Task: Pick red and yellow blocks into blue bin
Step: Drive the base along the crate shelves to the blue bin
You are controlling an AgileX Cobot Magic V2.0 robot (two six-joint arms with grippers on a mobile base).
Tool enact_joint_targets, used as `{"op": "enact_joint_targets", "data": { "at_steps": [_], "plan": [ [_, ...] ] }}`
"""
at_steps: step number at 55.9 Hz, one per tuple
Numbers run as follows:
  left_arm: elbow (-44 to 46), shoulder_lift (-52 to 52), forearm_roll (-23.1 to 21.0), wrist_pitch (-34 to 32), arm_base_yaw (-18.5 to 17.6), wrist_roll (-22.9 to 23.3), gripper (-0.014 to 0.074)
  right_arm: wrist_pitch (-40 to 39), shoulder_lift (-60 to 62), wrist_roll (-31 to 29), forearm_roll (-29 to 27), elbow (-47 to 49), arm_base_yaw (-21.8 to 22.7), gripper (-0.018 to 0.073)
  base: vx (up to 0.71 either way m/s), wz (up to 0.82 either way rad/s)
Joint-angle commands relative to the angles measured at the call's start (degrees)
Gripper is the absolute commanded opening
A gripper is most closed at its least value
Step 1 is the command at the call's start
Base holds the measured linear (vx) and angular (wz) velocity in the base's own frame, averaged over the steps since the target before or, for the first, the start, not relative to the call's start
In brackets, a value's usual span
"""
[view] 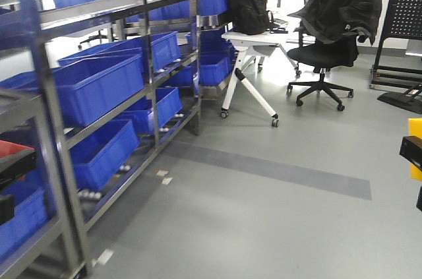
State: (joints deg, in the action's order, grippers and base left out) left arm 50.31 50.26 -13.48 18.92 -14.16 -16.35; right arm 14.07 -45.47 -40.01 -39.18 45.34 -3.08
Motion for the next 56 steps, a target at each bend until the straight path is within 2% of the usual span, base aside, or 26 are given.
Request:
{"op": "enact_joint_targets", "data": {
  "at_steps": [1,27,56],
  "plan": [
    [1.57,-0.53,-0.76,-4.96,0.02,0.51,0.0002,-3.70,0.43,-0.37,-0.50,1.75,0.25,-0.0010,0.65,-0.14],
    [1.57,-0.53,-0.76,-4.87,0.02,0.51,0.0002,-3.70,0.43,-0.37,-0.50,1.75,0.25,-0.0010,0.63,0.18],
    [1.57,-0.48,-0.76,-4.95,0.02,0.51,0.0002,-3.74,0.43,-0.32,-0.50,1.75,0.25,-0.0010,0.50,0.58]
  ]
}}
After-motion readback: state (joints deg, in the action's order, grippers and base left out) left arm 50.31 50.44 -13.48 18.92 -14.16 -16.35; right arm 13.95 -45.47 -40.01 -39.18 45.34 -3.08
